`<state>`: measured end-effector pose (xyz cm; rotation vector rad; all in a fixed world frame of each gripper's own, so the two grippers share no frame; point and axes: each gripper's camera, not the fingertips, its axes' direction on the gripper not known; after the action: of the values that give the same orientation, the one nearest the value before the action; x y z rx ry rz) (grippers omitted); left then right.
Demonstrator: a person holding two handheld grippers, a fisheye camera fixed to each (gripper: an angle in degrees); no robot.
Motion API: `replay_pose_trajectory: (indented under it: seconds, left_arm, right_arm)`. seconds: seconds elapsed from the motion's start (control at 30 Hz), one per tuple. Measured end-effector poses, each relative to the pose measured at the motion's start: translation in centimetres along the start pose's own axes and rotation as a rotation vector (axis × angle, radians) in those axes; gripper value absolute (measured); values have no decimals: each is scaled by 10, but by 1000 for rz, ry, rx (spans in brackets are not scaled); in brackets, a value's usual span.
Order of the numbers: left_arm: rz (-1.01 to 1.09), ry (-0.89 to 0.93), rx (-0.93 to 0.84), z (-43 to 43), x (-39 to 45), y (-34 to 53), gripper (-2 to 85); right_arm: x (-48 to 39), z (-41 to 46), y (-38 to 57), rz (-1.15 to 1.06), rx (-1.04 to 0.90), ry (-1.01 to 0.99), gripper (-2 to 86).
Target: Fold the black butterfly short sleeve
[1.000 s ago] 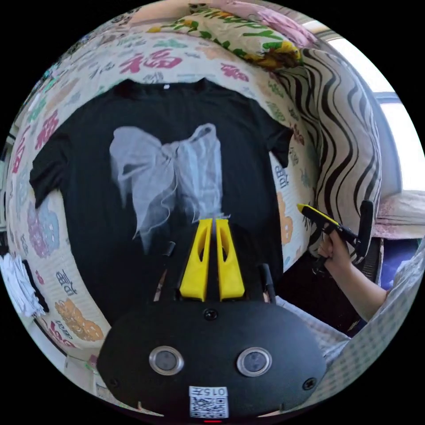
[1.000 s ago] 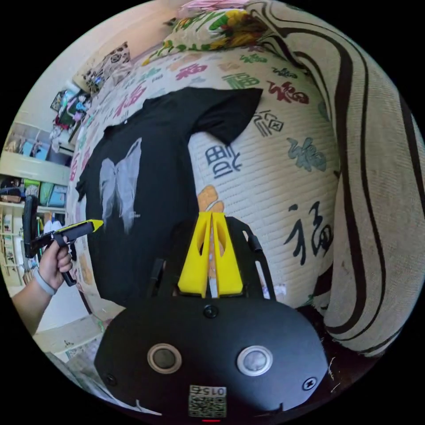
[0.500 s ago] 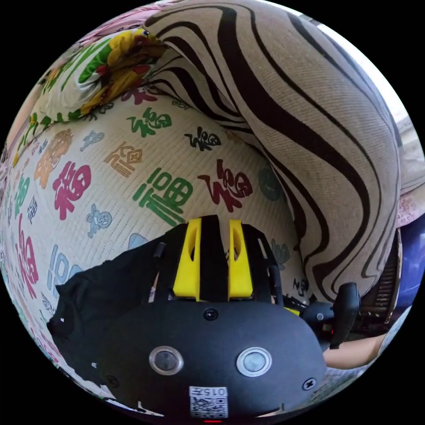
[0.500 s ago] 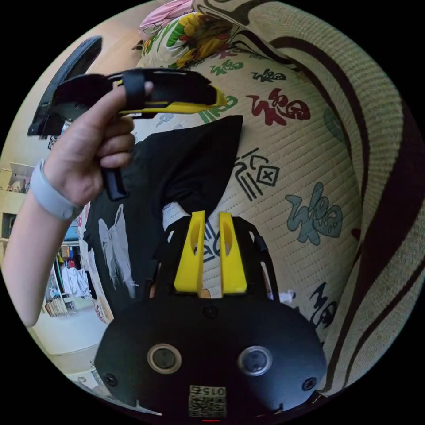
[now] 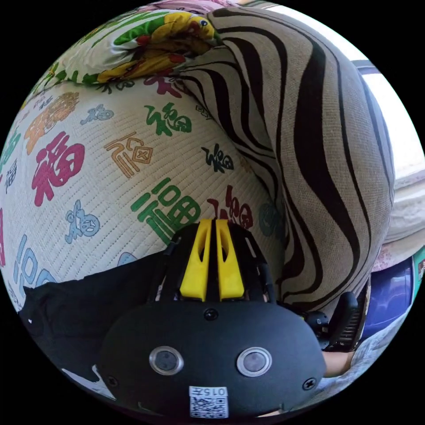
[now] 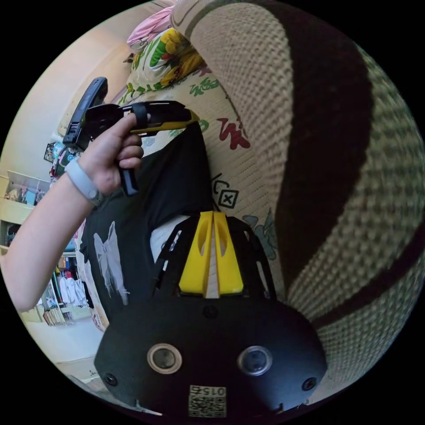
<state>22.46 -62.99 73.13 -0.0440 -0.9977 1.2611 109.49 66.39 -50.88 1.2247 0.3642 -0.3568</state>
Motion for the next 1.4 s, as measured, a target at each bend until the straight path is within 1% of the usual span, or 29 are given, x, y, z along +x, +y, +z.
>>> replay_pose_trajectory:
  seconds: [0.1,0.2,0.27,0.33,0.43,0.47,0.53,0.57,0.67,0.8,0.83,0.87,0.9,0.97,1.0,1.07,1.1,1.13,1.2,1.3,1.33,1.4]
  left_arm:
    - [-64,72,-5,-1,-28,4,-3]
    - [-77,173,101,-30,-47,18,-3]
    - [-69,229,199,-68,-61,40,-2]
    - [-78,223,263,-101,-74,63,-2]
    - [-135,154,334,-151,-101,115,-2]
    - [-170,109,346,-166,-113,137,-2]
    - [-225,37,346,-178,-134,171,-1]
    - [-286,1,323,-181,-150,192,0]
    - [-383,-44,271,-177,-183,233,7]
    - [-476,-50,177,-166,-210,262,35]
    - [-483,-25,191,-169,-214,268,46]
    - [-501,-31,217,-176,-216,272,53]
    - [-505,-40,232,-181,-216,273,55]
    - [-466,-60,316,-201,-210,265,63]
    - [-446,-56,332,-205,-208,259,65]
    - [-341,-14,344,-208,-201,224,74]
    - [-316,-5,341,-206,-200,214,75]
    - [-271,13,331,-200,-197,193,77]
    - [-217,25,289,-185,-194,163,75]
    - [-167,22,188,-154,-190,122,41]
    - [-163,23,161,-145,-190,112,19]
    - [-171,8,143,-138,-192,102,8]
  right_arm:
    - [-5,-4,-6,-28,-4,20,-6]
    - [-20,-14,-8,-97,22,61,-6]
    - [-36,-27,-7,-167,55,63,-5]
    - [-53,-40,-7,-245,83,44,-5]
    - [-89,-54,-2,-445,87,1,-5]
    - [-104,-54,1,-530,59,-23,-5]
    - [-126,-48,7,-629,7,-68,-5]
    - [-138,-39,12,-670,-41,-96,-5]
    - [-163,-10,24,-732,-162,-123,-6]
    - [-179,28,38,-749,-307,-86,-2]
    - [-181,35,40,-729,-360,-66,4]
    - [-182,34,40,-706,-367,-57,11]
    - [-181,31,39,-700,-354,-62,18]
    - [-177,10,27,-623,-254,-54,38]
    - [-175,5,22,-596,-222,-43,41]
    - [-170,-6,0,-509,-103,16,50]
    - [-170,-5,-5,-498,-86,33,52]
    - [-170,1,-16,-484,-82,61,55]
    - [-174,13,-29,-479,-120,53,55]
    - [-183,35,-37,-507,-203,56,39]
    - [-185,37,-36,-526,-198,72,24]
    - [-181,32,-38,-485,-169,48,10]
